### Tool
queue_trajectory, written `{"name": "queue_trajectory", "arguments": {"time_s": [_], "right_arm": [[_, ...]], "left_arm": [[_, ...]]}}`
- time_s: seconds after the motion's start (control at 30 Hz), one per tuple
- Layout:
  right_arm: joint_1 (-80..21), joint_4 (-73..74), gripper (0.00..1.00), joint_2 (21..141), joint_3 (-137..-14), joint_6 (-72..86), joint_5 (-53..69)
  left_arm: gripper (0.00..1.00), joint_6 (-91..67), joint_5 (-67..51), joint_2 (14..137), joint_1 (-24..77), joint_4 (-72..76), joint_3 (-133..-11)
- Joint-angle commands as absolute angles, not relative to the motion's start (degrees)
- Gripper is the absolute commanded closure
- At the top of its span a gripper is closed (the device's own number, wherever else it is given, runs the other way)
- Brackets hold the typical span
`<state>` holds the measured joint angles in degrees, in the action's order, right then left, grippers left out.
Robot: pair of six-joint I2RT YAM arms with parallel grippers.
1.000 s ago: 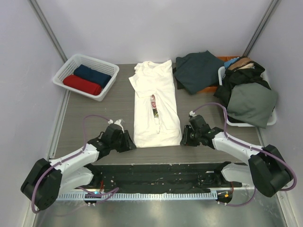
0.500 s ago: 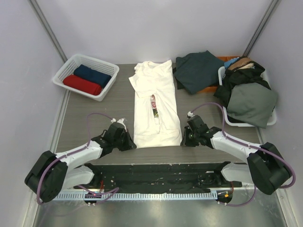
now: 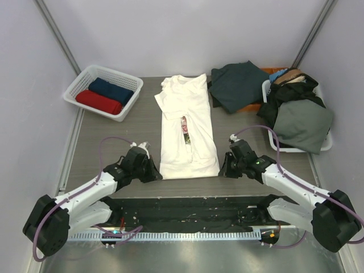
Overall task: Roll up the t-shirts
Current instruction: Roll the T-shirt to the center of the board.
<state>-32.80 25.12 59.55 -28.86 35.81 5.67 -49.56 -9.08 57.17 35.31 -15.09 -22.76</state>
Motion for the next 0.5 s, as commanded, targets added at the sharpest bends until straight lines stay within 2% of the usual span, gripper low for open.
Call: {"name": "queue_trajectory", "arguments": {"time_s": [0.0, 0.47], "right_arm": [[-32.96, 27.86, 0.99, 58.53, -31.73, 36.48, 7.12], [-31.73, 27.69, 0.99, 66.36, -38.50, 33.84, 8.17]], "left_arm": [[1.00, -50.45, -11.07, 56.34, 35.51, -19.68, -26.71], [1.00, -49.04, -17.66, 66.80, 31.38, -19.95, -32.78]]}}
